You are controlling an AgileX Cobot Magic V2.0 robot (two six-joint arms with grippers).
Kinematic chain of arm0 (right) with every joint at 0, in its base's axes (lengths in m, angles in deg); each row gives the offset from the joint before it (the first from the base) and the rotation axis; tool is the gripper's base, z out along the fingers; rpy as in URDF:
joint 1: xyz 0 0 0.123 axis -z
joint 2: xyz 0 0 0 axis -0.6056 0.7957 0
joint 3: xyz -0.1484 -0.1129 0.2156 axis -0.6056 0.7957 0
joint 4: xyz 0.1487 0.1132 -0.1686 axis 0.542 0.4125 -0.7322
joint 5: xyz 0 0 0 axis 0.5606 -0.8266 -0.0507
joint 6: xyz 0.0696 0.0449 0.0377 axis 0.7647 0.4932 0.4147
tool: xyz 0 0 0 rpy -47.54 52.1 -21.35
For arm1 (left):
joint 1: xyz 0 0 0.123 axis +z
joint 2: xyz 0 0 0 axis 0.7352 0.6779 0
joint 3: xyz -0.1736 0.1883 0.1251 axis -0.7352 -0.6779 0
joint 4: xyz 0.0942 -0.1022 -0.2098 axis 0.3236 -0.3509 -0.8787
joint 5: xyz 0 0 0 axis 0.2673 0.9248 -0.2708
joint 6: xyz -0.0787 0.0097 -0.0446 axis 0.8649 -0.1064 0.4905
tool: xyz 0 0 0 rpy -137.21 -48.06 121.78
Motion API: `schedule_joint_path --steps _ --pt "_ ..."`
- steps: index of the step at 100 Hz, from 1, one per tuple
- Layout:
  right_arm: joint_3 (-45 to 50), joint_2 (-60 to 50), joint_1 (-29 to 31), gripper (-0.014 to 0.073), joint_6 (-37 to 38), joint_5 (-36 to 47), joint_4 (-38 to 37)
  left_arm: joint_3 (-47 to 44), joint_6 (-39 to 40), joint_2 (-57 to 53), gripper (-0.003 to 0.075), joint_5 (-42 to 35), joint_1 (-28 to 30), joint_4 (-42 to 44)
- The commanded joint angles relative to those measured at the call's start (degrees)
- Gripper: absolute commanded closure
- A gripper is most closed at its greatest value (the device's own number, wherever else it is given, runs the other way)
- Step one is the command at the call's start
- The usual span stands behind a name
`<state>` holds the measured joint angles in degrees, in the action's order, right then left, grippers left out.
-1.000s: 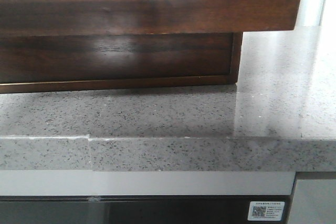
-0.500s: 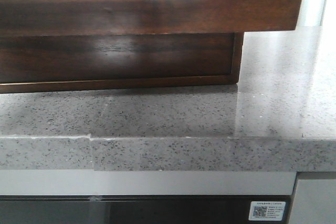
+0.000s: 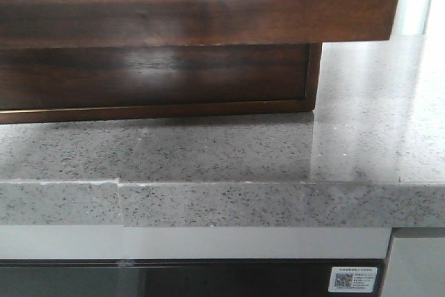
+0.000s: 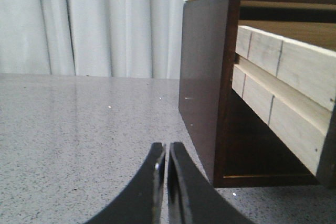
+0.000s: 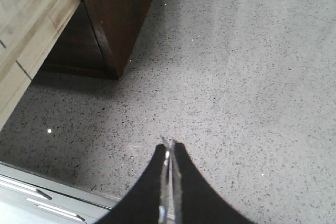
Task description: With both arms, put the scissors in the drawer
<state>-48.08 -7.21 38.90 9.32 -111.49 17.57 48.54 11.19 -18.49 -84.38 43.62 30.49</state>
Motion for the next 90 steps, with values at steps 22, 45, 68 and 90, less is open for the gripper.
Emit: schedule_joint_path --steps 22,45,68,90 --pt "-1.4 -0.1 0.3 0.0662 -0.2 3.2 1.1 -2.1 0.8 -1.1 0.0741 -5.2 0.4 0.0" --pt "-1.4 -0.1 0.3 0.0662 -0.2 3.2 1.1 -2.1 0.8 -1.1 0.0741 -5.2 0.4 0.0" --pt "-1.1 -1.5 -0.4 0.0662 -0.2 3.4 1.0 -2.1 0.8 -1.1 0.0741 -5.2 0.4 0.0" --pt "9.7 -13.2 -0.4 0.0662 -0.3 16.6 -2.0 -2.1 0.8 -1.1 0.0741 -5.2 0.4 0.0"
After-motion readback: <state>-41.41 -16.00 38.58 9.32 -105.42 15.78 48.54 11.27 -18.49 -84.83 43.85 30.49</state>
